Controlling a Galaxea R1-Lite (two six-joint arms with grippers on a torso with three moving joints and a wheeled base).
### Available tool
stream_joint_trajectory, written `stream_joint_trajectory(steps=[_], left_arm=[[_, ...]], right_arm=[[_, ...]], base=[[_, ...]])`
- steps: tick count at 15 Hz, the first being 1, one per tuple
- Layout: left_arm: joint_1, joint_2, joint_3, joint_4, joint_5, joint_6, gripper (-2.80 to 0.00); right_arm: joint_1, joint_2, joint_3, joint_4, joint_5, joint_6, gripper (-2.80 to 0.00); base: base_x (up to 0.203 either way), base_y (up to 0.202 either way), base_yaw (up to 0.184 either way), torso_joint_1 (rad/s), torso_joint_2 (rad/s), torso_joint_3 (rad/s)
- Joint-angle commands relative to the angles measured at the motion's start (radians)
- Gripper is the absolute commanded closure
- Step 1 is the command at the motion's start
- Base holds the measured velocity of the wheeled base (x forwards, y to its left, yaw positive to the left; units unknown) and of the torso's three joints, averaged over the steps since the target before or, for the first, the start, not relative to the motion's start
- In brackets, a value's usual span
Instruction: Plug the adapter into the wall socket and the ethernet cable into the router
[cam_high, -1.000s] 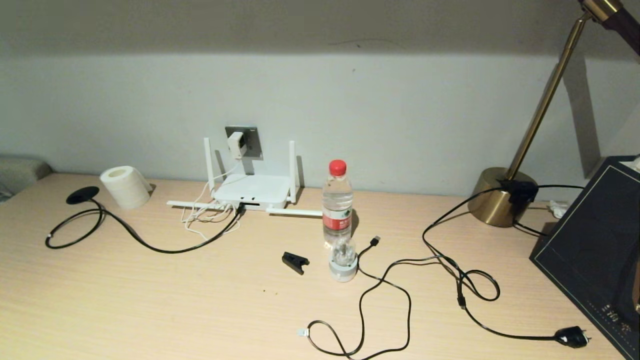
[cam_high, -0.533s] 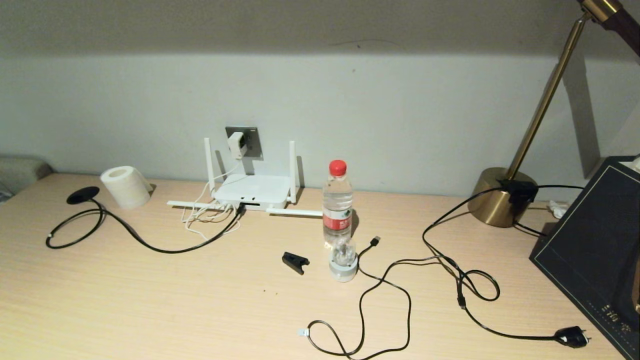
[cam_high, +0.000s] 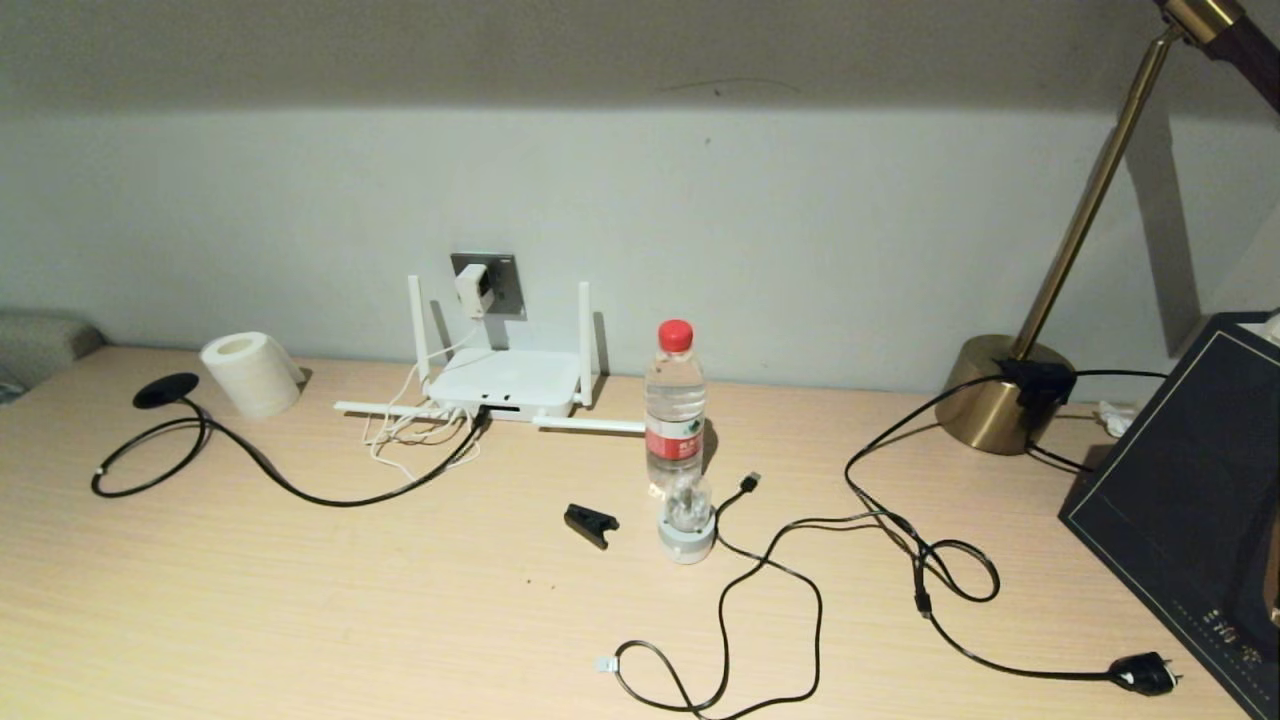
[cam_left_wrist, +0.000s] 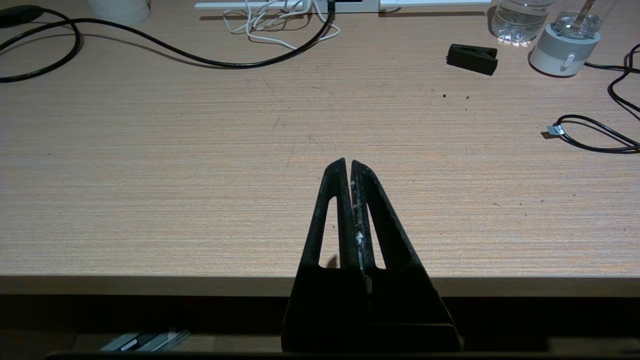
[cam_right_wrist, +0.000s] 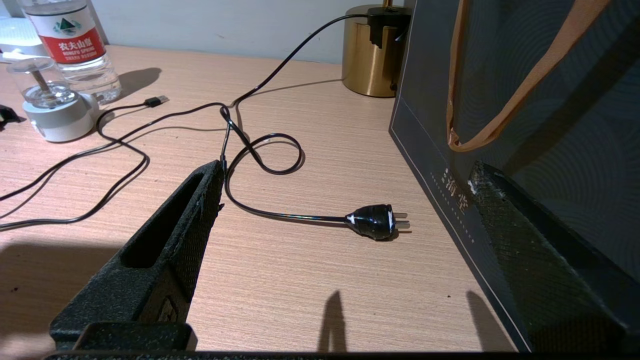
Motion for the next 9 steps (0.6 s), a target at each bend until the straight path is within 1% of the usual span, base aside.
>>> stream_joint_trajectory(steps=[1, 2, 3, 4, 5, 7, 9], left_arm=[[0.000, 0.000, 0.011, -0.027, 0.002, 0.001, 0.00], [0.001, 0.001, 0.036, -0.112, 0.008, -0.002, 0.00], [0.000, 0.001, 0.040, -0.140, 0.015, -0.014, 0.00], [0.000, 0.001, 0.043, -0.108, 0.023, -0.043, 0.00], [-0.001, 0.000, 0.043, -0.109, 0.027, -0.057, 0.00], [0.000, 0.000, 0.044, -0.109, 0.027, -0.057, 0.00], [0.000, 0.000, 0.043, -0.109, 0.027, -0.057, 0.00]], right_arm=[[0.000, 0.002, 0.035, -0.001, 0.002, 0.000, -2.80], [0.000, 0.002, 0.035, 0.001, 0.002, 0.003, -2.80], [0.000, 0.002, 0.035, 0.001, 0.000, 0.006, -2.80], [0.000, 0.002, 0.035, -0.001, 0.000, 0.007, -2.80], [0.000, 0.002, 0.035, -0.001, 0.000, 0.002, -2.80], [0.000, 0.002, 0.035, 0.001, -0.001, 0.008, -2.80], [0.000, 0.002, 0.035, 0.001, 0.002, -0.005, -2.80]], base=[[0.000, 0.000, 0.000, 0.000, 0.00, 0.000], [0.000, 0.000, 0.000, 0.000, 0.00, 0.000], [0.000, 0.000, 0.000, 0.000, 0.00, 0.000], [0.000, 0.000, 0.000, 0.000, 0.00, 0.000], [0.000, 0.000, 0.000, 0.000, 0.00, 0.000], [0.000, 0.000, 0.000, 0.000, 0.00, 0.000], [0.000, 0.000, 0.000, 0.000, 0.00, 0.000]])
